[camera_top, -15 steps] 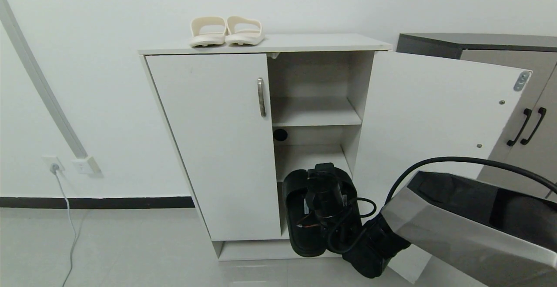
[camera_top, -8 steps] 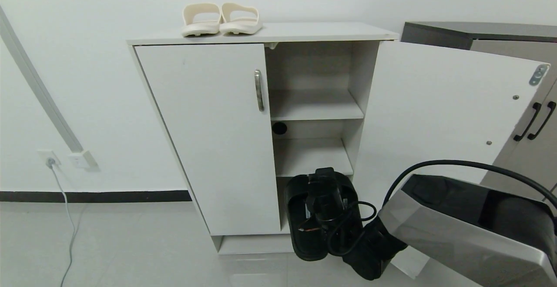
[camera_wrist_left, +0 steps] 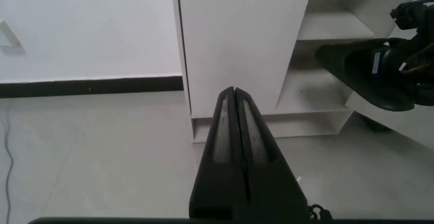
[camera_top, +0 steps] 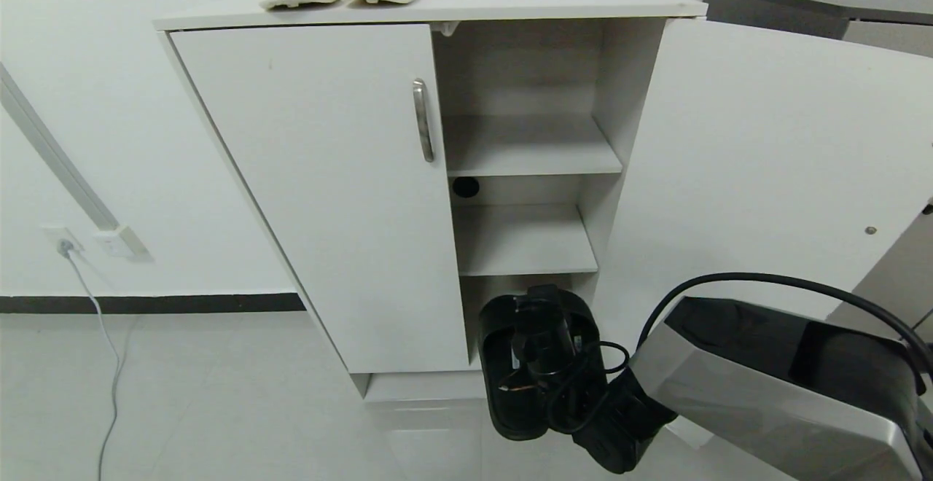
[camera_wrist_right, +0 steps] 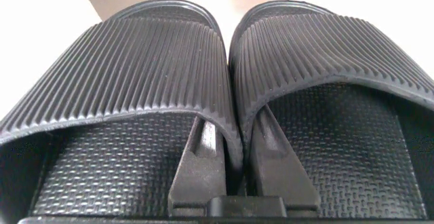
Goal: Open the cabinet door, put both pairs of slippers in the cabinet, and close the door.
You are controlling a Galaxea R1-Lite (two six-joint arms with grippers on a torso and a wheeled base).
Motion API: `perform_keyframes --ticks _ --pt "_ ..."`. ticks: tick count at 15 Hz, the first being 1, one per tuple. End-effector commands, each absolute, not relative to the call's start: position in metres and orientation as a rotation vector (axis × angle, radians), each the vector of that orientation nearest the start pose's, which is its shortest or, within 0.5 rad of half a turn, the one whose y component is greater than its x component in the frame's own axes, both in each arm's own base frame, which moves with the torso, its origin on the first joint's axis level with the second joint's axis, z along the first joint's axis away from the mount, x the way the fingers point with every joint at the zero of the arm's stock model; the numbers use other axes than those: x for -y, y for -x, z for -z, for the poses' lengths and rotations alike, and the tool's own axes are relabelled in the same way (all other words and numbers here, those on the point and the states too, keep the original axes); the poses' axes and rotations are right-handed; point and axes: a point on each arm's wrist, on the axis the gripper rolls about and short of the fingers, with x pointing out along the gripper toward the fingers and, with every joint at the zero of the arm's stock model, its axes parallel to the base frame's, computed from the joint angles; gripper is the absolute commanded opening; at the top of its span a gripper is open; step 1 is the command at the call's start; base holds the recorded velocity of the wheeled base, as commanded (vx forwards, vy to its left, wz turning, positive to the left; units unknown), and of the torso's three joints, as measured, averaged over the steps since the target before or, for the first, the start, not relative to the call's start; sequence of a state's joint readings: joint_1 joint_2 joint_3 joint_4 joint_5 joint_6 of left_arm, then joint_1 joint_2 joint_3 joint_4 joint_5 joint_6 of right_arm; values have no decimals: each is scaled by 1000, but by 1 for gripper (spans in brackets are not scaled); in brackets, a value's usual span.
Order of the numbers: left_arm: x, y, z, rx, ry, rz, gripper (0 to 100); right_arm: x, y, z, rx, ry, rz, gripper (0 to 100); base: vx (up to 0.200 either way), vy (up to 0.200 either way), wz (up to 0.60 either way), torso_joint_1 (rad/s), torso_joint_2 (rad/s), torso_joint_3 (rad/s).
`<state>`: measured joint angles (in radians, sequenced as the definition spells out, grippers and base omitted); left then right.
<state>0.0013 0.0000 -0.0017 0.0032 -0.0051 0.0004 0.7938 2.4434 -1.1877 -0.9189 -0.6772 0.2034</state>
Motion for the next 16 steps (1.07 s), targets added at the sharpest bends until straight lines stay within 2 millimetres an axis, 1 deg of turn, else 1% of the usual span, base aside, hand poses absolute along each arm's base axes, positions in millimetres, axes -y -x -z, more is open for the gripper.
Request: perform_keyframes --ticks 1,4,9,11,14,16 --pt "0 23 -76 -2 2 3 0 -308 -325 -14 -234 42 -92 0 0 0 0 -2 2 -207" --pt "0 23 -76 -3 2 0 0 -303 -332 -2 -74 80 -92 0 0 0 0 3 0 -75" --pt "0 23 -76 -2 2 0 0 -302 -334 -4 -62 76 -91 0 0 0 0 0 0 0" --pt "0 23 -76 -2 3 0 0 -302 -334 -8 -54 69 -91 0 0 0 0 0 0 0" --pt "0 23 -76 -2 2 0 0 -302 -334 -19 -33 49 -91 0 0 0 0 0 0 0" --pt "0 23 -76 -2 3 0 0 -302 -333 -21 -29 46 -89 0 0 0 0 0 0 0"
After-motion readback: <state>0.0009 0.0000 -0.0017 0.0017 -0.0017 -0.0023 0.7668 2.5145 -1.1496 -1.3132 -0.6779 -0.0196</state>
